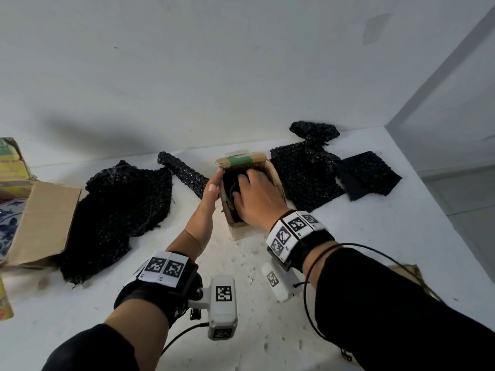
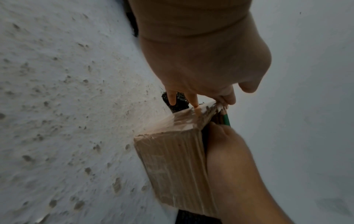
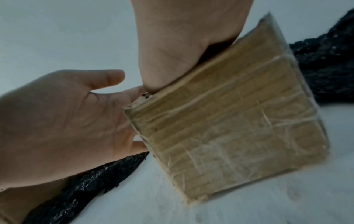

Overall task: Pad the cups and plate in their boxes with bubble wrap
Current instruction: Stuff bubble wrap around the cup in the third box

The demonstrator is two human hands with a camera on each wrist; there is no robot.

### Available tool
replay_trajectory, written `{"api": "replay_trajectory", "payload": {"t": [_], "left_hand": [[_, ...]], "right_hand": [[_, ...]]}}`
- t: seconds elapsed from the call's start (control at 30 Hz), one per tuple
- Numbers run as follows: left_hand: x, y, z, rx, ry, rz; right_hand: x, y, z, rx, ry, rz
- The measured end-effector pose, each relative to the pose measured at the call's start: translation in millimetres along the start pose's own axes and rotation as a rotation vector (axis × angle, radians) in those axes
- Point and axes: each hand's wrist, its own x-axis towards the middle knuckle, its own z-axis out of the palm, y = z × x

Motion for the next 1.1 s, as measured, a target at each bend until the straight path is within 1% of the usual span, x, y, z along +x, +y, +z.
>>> {"api": "replay_trajectory", "payload": {"t": [0.07, 0.17, 0.23, 0.27, 0.3, 0.33, 0.4, 0.47, 0.5, 0.53, 0.6, 0.7, 0.77, 0.87, 0.93, 1.0, 1.1], "left_hand": [[0.2, 0.0, 1.1, 0.024, 0.009, 0.014], [0.5, 2.7, 3.2, 0.052, 0.048, 0.028], [2.4, 3.3, 4.2, 0.077, 0.101, 0.04], [4.1, 4.6, 6.0, 0.115, 0.14, 0.037], [5.9, 7.6, 8.5, 0.193, 0.183, 0.02], [7.8, 13.2, 12.0, 0.308, 0.237, -0.007], [12.8, 31.4, 23.8, 0.569, 0.359, -0.048], [20.0, 54.4, 40.3, 0.73, 0.422, -0.006], [24.2, 64.9, 49.9, 0.76, 0.418, 0.043], [29.4, 74.0, 60.3, 0.759, 0.393, 0.1], [39.7, 89.3, 87.3, 0.713, 0.303, 0.2], [56.6, 100.0, 137.9, 0.68, 0.151, 0.29], [70.0, 96.2, 170.5, 0.701, 0.057, 0.326], [93.4, 78.7, 214.6, 0.789, -0.129, 0.314], [109.0, 62.4, 239.2, 0.851, -0.237, 0.286], [122.1, 46.1, 260.7, 0.9, -0.301, 0.252], [135.6, 21.4, 282.4, 0.991, -0.361, 0.22]], "right_hand": [[-0.3, 0.6, 4.8, 0.017, -0.084, 0.062], [4.5, -2.1, 0.6, 0.035, -0.128, 0.09], [10.3, 0.5, -9.3, 0.121, -0.237, 0.117], [12.5, 3.5, -14.8, 0.181, -0.288, 0.123], [13.3, 7.6, -20.3, 0.249, -0.309, 0.116], [12.5, 12.0, -26.7, 0.324, -0.294, 0.095], [7.7, 24.6, -42.3, 0.462, -0.195, 0.035], [0.4, 43.4, -62.9, 0.54, -0.111, 0.007], [-2.6, 56.5, -73.1, 0.542, -0.08, 0.005], [-4.5, 71.6, -82.5, 0.524, -0.051, 0.012], [-5.0, 109.6, -97.5, 0.476, -0.021, 0.076], [-4.4, 174.0, -109.5, 0.436, -0.054, 0.225], [-7.9, 215.3, -111.1, 0.395, -0.092, 0.292], [-17.0, 267.2, -102.9, 0.292, -0.159, 0.353], [-22.1, 293.8, -89.3, 0.226, -0.197, 0.357], [-27.1, 314.5, -74.0, 0.191, -0.216, 0.33], [-35.9, 334.3, -52.0, 0.152, -0.256, 0.312]]}}
